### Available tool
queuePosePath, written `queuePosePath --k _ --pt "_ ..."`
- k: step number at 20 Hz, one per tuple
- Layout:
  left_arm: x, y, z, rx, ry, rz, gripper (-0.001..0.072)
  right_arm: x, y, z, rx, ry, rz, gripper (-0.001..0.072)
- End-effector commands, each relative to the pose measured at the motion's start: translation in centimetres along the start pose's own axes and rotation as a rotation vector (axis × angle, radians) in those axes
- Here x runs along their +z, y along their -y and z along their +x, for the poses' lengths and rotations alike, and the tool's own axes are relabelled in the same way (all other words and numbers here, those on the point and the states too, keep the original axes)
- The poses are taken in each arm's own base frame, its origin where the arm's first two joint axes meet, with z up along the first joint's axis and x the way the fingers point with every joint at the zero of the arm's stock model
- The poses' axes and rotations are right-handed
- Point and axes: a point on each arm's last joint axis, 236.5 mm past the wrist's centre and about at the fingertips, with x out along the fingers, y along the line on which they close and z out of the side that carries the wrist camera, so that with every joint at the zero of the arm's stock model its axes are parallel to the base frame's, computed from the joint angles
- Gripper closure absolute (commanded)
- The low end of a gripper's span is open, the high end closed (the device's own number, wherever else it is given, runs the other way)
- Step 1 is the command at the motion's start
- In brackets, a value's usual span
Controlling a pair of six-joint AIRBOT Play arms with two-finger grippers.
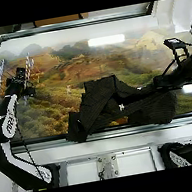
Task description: Fold the clothes and pants, and hang the long-sleeved shirts on hangers.
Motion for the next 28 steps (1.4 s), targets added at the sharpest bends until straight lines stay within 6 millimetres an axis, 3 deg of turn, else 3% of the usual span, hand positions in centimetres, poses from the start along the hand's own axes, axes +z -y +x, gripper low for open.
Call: queuePosePath --k 1,3,4,5,7,10,12,18,21,24,26,28 --pt "-0.4 0.3 0.3 -0.008 -0.011 -0.003 0.0347 0.0 0.0 0.0 0.000 -0.001 0.000 0.0687" --pt "-0.5 0.3 0.3 -0.008 -0.012 -0.004 0.0390 0.0 0.0 0.0 0.000 -0.001 0.000 0.0687" --pt "-0.6 0.3 0.3 -0.007 -0.016 -0.003 0.0590 0.0 0.0 0.0 0.000 -0.001 0.000 0.0687" --pt "-0.6 0.3 0.3 -0.008 -0.016 -0.003 0.0653 0.0 0.0 0.0 0.000 -0.001 0.000 0.0687" --pt "-0.7 0.3 0.3 -0.006 -0.021 -0.001 0.0691 0.0 0.0 0.0 0.000 -0.001 0.000 0.0687" --pt "-1.1 0.0 0.1 0.003 -0.037 0.000 0.0691 0.0 0.0 0.0 0.000 -0.001 0.000 0.0687" --pt "-0.4 -0.9 -1.4 0.013 -0.014 -0.010 0.0691 0.0 0.0 0.0 0.000 -0.001 0.000 0.0687" --pt "2.6 -5.2 -10.9 0.047 0.141 -0.058 0.0691 0.0 0.0 0.0 0.000 -0.001 0.000 0.0687" --pt "3.3 -5.1 -16.4 0.054 0.202 -0.014 0.0691 0.0 0.0 0.0 0.000 -0.001 0.000 0.0687" --pt "4.1 -2.4 -22.4 -0.027 0.300 0.062 0.0691 0.0 0.0 0.0 0.000 -0.001 0.000 0.0686" --pt "3.7 1.3 -26.4 -0.171 0.364 0.190 0.0691 0.0 0.0 0.0 0.000 -0.001 0.000 0.0687" --pt "1.8 5.4 -30.2 -0.343 0.415 0.416 0.0691 0.0 0.0 0.0 0.000 -0.001 0.000 0.0687"
